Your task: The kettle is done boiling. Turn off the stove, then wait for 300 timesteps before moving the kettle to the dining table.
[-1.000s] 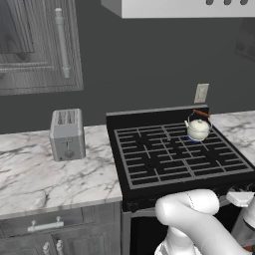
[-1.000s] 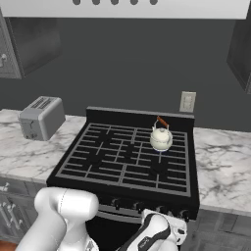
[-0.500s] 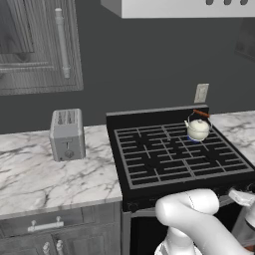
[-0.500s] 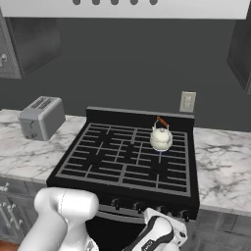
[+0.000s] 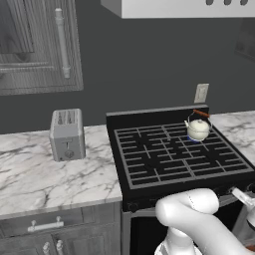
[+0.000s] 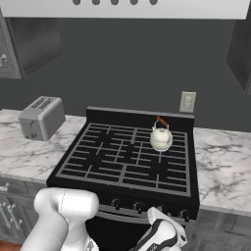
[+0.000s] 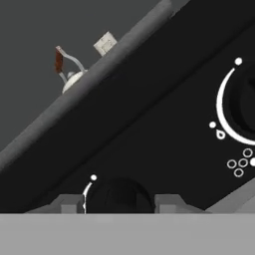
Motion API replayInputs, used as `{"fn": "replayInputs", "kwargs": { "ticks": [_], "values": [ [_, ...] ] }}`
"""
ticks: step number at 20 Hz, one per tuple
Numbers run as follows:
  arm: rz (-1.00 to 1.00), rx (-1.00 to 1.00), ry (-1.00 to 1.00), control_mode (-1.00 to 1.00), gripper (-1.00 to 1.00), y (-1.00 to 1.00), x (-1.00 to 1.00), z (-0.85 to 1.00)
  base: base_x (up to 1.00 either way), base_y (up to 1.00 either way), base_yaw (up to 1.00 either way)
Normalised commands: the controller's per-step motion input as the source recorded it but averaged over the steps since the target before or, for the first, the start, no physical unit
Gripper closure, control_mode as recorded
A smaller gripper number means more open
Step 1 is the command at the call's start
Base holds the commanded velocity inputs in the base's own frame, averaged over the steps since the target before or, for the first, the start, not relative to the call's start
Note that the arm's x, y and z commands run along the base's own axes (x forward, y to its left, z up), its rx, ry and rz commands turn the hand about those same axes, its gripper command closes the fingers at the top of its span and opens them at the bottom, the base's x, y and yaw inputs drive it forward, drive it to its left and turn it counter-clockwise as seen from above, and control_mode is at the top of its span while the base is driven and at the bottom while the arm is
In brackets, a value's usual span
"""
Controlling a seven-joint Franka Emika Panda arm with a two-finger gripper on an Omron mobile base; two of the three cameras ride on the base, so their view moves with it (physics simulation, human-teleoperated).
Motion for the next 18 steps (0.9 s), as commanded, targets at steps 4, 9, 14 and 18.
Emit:
{"fn": "replayInputs", "kwargs": {
  "ticks": [4, 9, 14, 18],
  "values": [
    [-0.03, 0.19, 0.0, -1.0, 1.0, 0.0, -0.09, -0.04, 0.0, 0.0, 0.0],
    [-0.03, 0.19, 0.0, -1.0, 1.0, 0.0, -0.03, 0.0, 0.0, 0.0, 0.0],
    [-0.02, 0.21, 0.0, -1.0, 1.0, 0.0, -0.07, -0.1, 0.0, 0.0, 0.0],
    [-0.02, 0.21, 0.0, -1.0, 1.0, 0.0, -0.1, -0.16, 0.0, 0.0, 0.0]
  ]
}}
